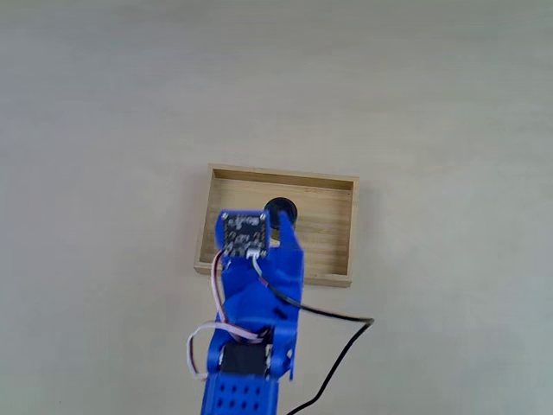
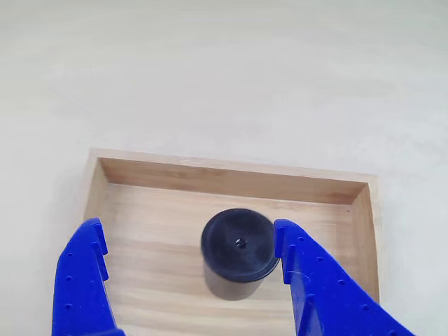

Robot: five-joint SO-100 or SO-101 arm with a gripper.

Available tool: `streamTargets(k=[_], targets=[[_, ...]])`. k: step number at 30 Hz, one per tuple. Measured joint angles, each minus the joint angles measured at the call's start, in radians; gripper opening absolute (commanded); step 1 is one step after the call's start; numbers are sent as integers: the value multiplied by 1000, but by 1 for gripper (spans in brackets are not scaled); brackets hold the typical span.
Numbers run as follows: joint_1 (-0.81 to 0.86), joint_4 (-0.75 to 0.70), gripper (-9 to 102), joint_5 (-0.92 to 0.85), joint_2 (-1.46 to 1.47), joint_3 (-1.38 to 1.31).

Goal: Place the black cylinder in the wooden box then return to rest.

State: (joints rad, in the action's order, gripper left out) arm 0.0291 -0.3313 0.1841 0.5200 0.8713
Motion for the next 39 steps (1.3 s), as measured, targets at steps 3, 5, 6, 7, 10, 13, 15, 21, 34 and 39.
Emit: streamTargets(k=[3, 5, 6, 7, 10, 13, 15, 21, 34, 39], targets=[[-26, -89, 33, -32, 129, 38], [-31, -155, 29, -57, 216, 57], [-31, -190, 28, -69, 258, 61], [-31, -227, 27, -83, 298, 67], [-31, -327, 21, -126, 400, 89], [-31, -416, 14, -158, 497, 123], [-31, -465, 11, -170, 561, 152], [-31, -554, 0, -193, 778, 282], [-12, -726, 0, -204, 1115, 479], [-12, -761, -1, -224, 1166, 549]])
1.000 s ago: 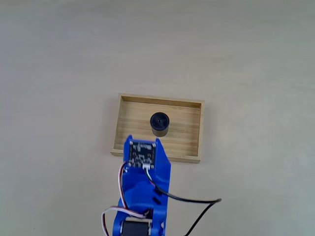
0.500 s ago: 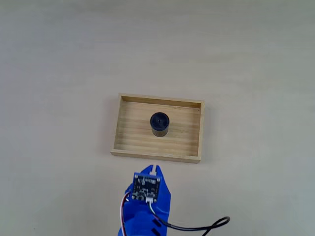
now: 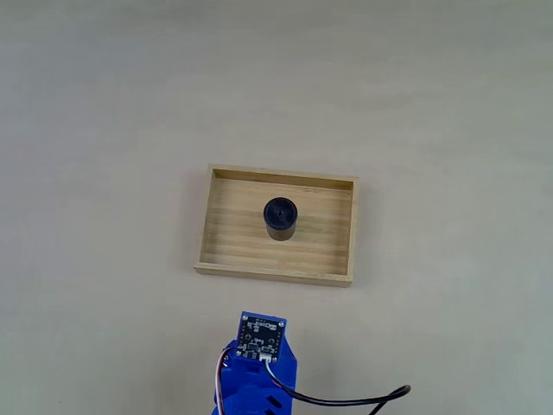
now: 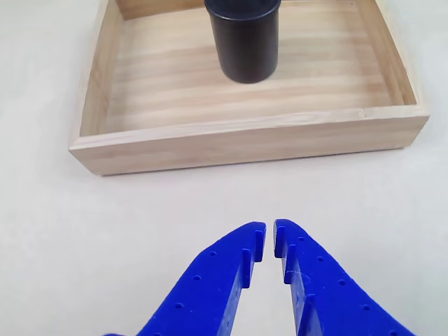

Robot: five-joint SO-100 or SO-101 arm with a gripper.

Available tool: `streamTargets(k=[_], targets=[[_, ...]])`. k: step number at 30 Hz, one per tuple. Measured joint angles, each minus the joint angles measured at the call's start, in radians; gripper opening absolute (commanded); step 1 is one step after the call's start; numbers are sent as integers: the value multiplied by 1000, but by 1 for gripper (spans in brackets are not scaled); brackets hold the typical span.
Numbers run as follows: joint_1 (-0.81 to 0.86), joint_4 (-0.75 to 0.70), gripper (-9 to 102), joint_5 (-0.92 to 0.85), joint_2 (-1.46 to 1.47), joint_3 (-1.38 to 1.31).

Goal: Place the black cylinder in the wooden box then return to rest.

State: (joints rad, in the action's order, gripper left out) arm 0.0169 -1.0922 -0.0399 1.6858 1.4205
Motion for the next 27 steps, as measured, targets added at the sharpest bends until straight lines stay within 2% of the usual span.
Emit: streamTargets(k=[13, 27], targets=[[-29, -77, -1, -32, 28, 152], [-29, -259, -1, -32, 28, 158]])
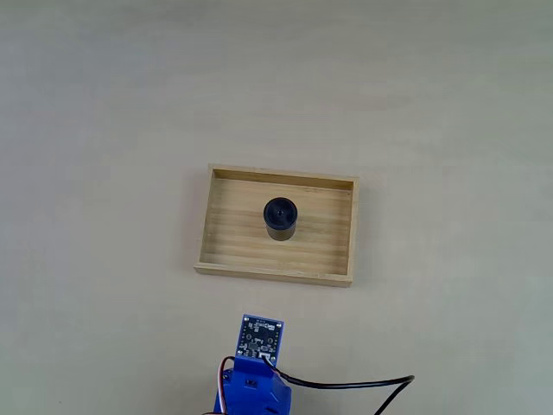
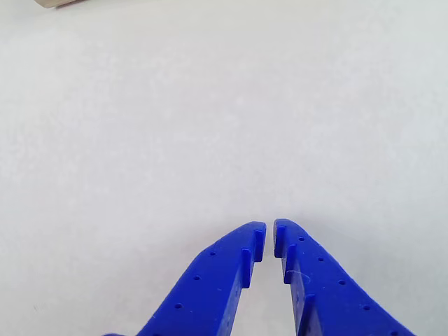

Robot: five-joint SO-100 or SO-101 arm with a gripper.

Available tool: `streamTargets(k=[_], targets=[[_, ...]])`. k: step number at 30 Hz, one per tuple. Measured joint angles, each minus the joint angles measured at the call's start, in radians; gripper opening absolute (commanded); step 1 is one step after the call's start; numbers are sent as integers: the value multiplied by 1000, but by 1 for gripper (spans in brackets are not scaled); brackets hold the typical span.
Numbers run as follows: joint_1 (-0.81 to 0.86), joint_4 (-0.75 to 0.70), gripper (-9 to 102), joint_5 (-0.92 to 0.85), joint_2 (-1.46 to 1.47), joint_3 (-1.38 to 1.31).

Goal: Place the black cylinder in the wooden box then return to rest.

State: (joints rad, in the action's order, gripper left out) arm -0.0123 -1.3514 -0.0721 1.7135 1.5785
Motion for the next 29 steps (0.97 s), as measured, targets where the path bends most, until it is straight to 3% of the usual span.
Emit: streamTargets(k=[29], targets=[[0, -9, 0, 0, 0, 0]])
